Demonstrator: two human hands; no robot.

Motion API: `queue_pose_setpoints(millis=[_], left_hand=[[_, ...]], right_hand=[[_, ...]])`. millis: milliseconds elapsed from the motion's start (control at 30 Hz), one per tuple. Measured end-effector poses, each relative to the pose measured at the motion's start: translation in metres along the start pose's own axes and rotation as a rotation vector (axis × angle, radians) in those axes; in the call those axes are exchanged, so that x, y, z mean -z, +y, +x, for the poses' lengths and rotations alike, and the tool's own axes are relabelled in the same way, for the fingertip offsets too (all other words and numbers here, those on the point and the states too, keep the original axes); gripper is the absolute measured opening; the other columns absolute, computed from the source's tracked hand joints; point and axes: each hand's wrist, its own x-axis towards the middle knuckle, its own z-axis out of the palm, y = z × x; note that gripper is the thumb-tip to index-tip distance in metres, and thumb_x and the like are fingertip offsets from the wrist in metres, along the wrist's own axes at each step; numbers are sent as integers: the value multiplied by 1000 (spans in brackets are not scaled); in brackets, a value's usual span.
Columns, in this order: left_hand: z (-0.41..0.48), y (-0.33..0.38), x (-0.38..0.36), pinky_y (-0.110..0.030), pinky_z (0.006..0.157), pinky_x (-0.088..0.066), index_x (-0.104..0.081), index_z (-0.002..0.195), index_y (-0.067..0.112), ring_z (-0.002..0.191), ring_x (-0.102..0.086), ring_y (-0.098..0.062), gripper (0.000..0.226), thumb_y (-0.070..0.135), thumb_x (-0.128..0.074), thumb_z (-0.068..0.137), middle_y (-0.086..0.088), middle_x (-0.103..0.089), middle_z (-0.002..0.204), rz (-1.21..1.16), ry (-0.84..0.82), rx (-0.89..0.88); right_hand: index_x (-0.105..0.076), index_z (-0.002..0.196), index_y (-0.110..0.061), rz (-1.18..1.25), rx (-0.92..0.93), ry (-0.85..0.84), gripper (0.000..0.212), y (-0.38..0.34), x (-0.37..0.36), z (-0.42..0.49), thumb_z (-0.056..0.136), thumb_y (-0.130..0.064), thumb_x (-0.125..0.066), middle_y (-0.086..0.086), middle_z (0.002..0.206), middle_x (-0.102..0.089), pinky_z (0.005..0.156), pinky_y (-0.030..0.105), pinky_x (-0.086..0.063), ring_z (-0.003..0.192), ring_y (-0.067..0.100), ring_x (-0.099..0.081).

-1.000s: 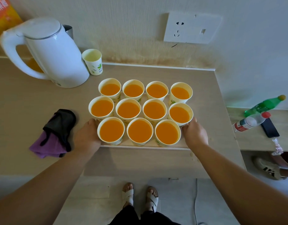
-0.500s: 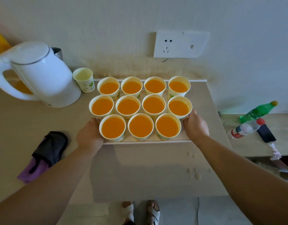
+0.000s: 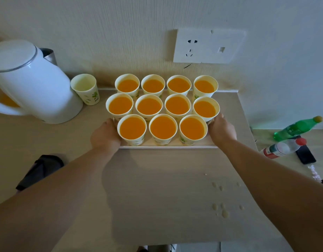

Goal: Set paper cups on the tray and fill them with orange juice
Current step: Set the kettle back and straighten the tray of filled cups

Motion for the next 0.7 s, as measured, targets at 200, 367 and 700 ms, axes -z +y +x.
queue_pose_setpoints(millis=[200, 367, 700], left_hand=[[6, 2, -3, -38, 71, -45, -54, 105, 12, 96, -62, -31, 23, 24, -64, 87, -9, -63, 108, 36, -9, 7], [8, 6, -1, -37, 72, -44, -54, 108, 12, 98, -61, -29, 23, 23, -62, 90, -9, -62, 110, 68, -20, 7], [3, 11, 3, -40, 79, -45, -52, 111, 8, 104, -59, -32, 23, 21, -56, 92, -13, -60, 115, 116, -35, -4]], right_hand=[[-47, 105, -10, -4, 4, -8, 19, 1, -5, 5, 98, -20, -33, 11, 99, -63, 73, 40, -49, 88, 31, -59], [-47, 103, -9, -25, 15, -12, 15, 2, -7, 10, 97, -19, -38, 10, 98, -62, 67, 36, -43, 81, 27, -55], [-47, 110, -5, -106, 48, 4, 16, 3, -10, 12, 98, -14, -41, 15, 102, -62, 65, 35, -45, 87, 32, -61]])
